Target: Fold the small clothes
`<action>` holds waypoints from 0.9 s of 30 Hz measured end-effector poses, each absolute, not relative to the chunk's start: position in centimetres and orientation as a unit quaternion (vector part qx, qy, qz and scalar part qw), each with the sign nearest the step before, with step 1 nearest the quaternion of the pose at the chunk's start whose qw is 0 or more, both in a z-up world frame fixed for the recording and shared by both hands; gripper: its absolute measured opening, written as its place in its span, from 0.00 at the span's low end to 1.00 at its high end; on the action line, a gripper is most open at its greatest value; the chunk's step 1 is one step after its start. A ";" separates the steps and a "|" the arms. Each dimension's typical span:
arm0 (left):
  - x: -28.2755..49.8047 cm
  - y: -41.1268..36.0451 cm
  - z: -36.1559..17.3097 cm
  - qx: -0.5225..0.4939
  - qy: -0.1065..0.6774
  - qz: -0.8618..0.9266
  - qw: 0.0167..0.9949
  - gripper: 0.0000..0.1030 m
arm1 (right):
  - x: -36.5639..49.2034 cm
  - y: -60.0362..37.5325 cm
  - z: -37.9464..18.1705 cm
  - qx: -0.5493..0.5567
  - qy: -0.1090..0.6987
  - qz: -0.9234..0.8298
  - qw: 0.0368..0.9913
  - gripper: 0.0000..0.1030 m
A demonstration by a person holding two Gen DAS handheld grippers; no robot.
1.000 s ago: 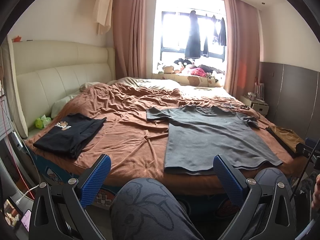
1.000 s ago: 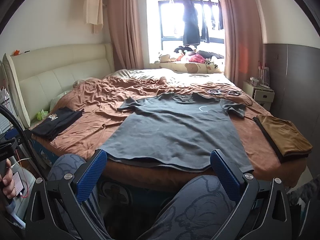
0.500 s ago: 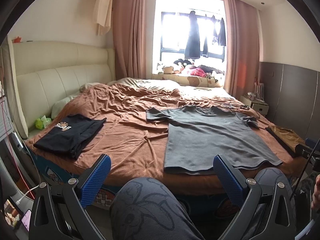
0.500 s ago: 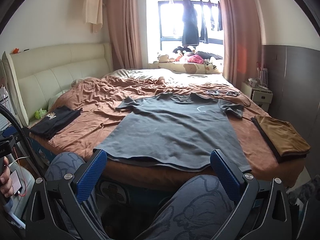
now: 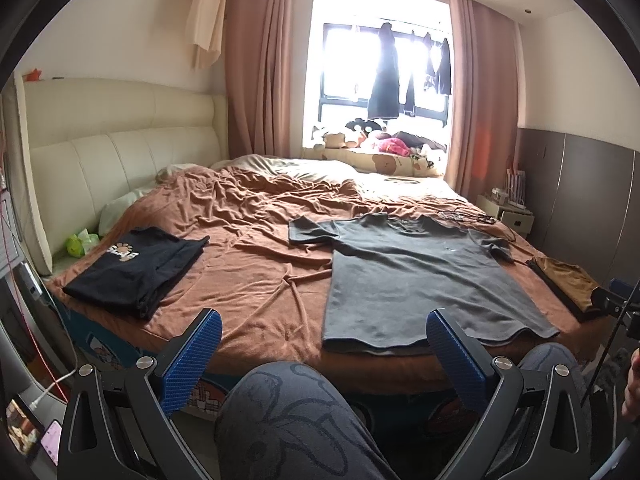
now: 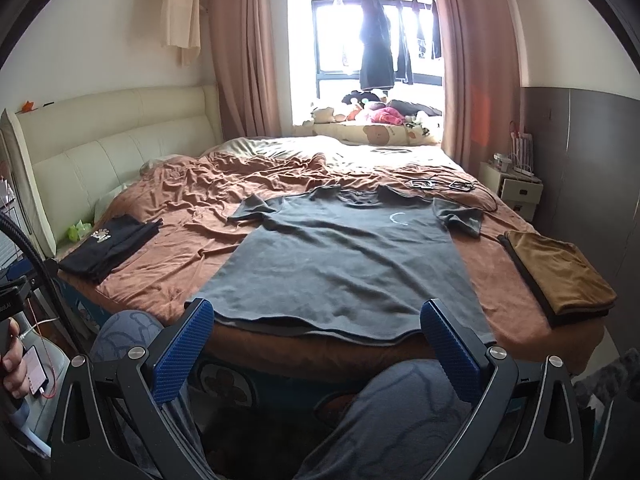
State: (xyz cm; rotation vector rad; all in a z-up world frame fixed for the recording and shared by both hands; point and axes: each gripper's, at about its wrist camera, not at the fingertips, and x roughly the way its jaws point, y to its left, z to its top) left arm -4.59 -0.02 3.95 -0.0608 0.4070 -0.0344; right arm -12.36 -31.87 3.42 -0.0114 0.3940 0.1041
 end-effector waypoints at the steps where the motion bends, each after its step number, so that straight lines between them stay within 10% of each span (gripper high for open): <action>1: -4.4 0.0 4.1 -0.031 0.201 -0.017 0.979 1.00 | -12.1 -32.0 3.5 -0.005 0.195 0.051 0.979 1.00; 27: 10.1 3.9 3.6 -0.040 0.255 0.007 0.966 1.00 | 3.7 -31.4 3.5 0.033 0.230 0.061 0.971 1.00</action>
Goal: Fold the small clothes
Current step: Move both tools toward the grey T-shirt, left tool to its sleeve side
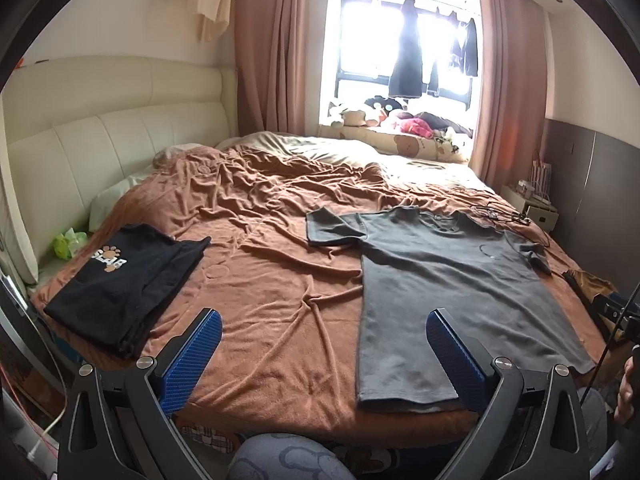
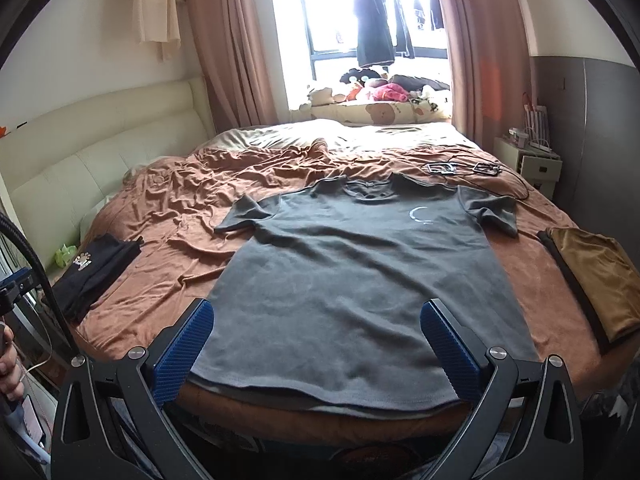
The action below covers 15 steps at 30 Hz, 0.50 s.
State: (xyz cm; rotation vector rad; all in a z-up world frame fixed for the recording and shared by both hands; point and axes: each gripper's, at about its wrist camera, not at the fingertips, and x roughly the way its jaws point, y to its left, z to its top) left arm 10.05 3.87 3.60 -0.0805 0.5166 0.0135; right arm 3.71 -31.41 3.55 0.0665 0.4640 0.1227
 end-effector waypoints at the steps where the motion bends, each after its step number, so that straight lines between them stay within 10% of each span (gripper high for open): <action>1: 10.8 3.9 3.5 -0.040 0.258 0.008 0.965 1.00 | 4.6 -31.4 3.6 0.032 0.231 0.061 0.970 1.00; 15: 21.7 4.8 0.9 -0.049 0.312 0.044 0.948 1.00 | 15.7 -30.5 3.3 0.012 0.279 0.056 0.959 1.00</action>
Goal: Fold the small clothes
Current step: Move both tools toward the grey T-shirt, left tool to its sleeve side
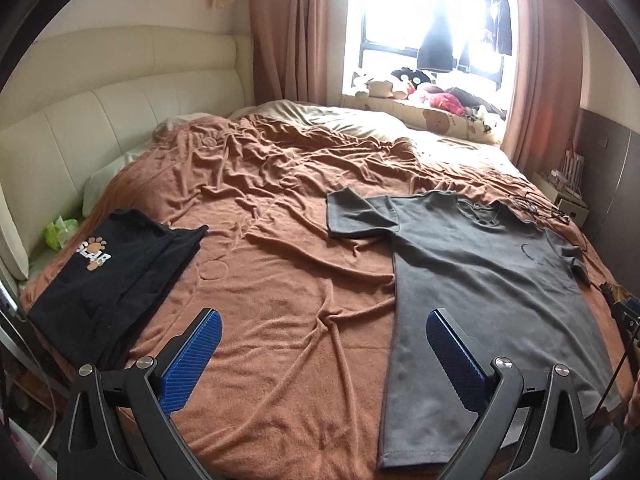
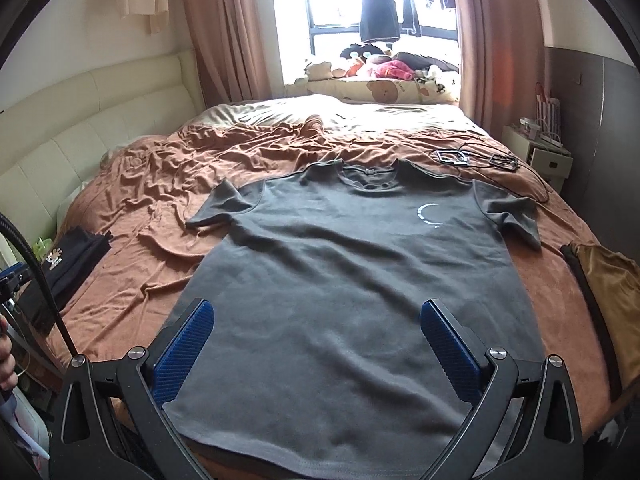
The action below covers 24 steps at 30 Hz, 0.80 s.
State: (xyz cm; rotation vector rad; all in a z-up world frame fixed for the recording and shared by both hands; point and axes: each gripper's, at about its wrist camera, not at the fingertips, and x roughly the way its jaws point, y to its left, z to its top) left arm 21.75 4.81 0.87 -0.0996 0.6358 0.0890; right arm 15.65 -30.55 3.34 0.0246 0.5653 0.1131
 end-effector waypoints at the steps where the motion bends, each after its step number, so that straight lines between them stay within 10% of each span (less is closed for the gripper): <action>1: 22.5 4.8 0.7 -0.047 0.317 0.043 0.946 1.00 | 16.4 -30.4 3.3 0.010 0.283 0.055 0.957 1.00; 24: 38.1 6.4 -1.6 -0.104 0.367 0.031 0.924 1.00 | 32.6 -29.7 2.5 0.000 0.333 0.077 0.940 1.00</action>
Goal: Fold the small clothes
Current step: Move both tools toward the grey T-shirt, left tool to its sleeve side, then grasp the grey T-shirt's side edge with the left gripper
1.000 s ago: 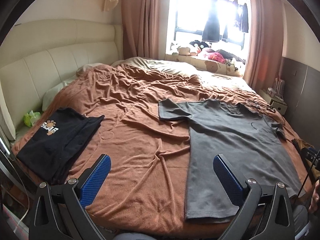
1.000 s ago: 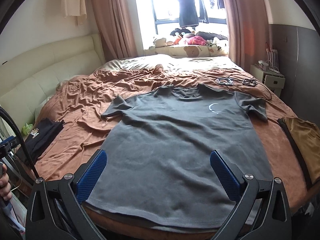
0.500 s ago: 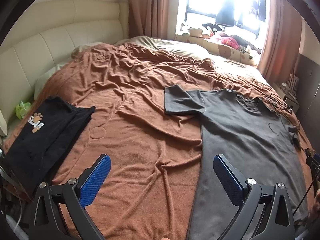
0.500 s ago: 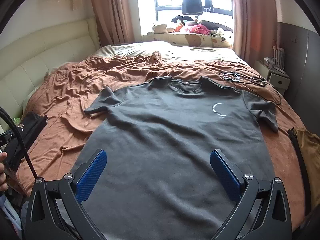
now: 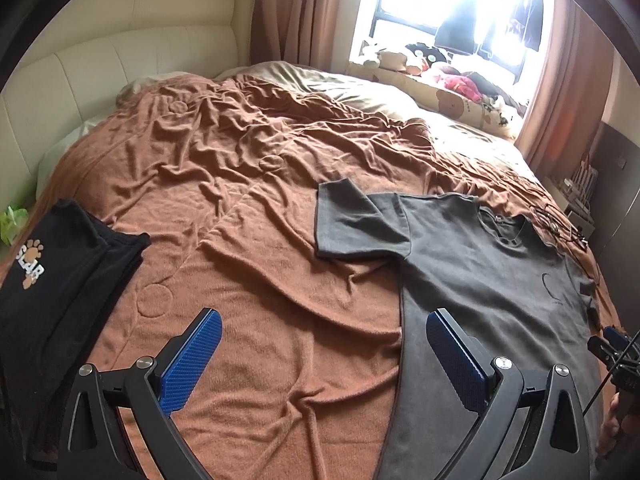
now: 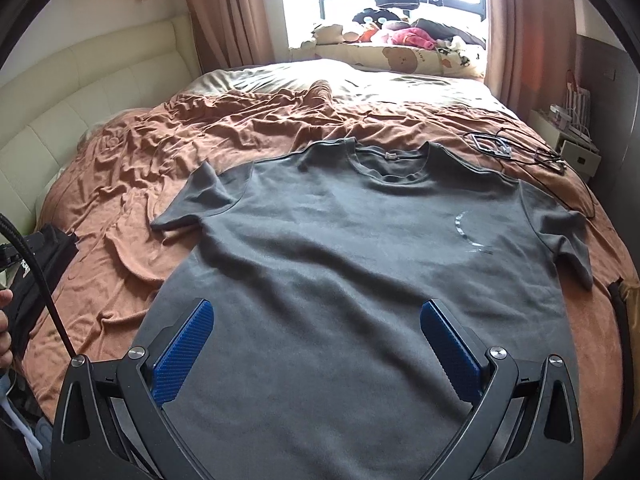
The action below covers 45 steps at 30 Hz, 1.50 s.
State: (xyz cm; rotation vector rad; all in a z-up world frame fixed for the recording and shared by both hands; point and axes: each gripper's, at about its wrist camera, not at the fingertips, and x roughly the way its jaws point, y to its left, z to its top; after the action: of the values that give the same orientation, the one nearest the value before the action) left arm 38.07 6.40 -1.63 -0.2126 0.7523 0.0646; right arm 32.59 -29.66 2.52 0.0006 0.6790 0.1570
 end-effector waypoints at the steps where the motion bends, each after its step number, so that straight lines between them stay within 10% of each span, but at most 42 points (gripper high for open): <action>1: 38.7 6.6 -1.8 -0.106 0.367 0.031 0.924 1.00 | 33.3 -29.6 2.4 -0.001 0.334 0.078 0.939 1.00; 6: 42.5 7.7 -2.9 -0.113 0.380 0.025 0.918 0.95 | 36.6 -29.9 1.6 0.009 0.339 0.091 0.936 0.99; 20: 54.7 10.2 -8.0 -0.150 0.450 0.003 0.880 0.63 | 46.9 -28.7 -0.8 0.030 0.397 0.124 0.909 0.48; 42: 67.8 10.0 -16.3 -0.144 0.536 0.010 0.832 0.39 | 60.3 -24.1 -5.9 0.072 0.435 0.166 0.882 0.26; 45: 68.0 9.9 -16.4 -0.144 0.538 0.015 0.830 0.14 | 61.0 -23.2 -6.7 0.077 0.441 0.174 0.877 0.25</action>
State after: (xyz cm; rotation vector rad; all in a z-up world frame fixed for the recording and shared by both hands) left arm 68.04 9.94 -16.37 -0.3064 1.1410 0.0317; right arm 61.01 -23.18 -6.73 0.1615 0.9205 0.3630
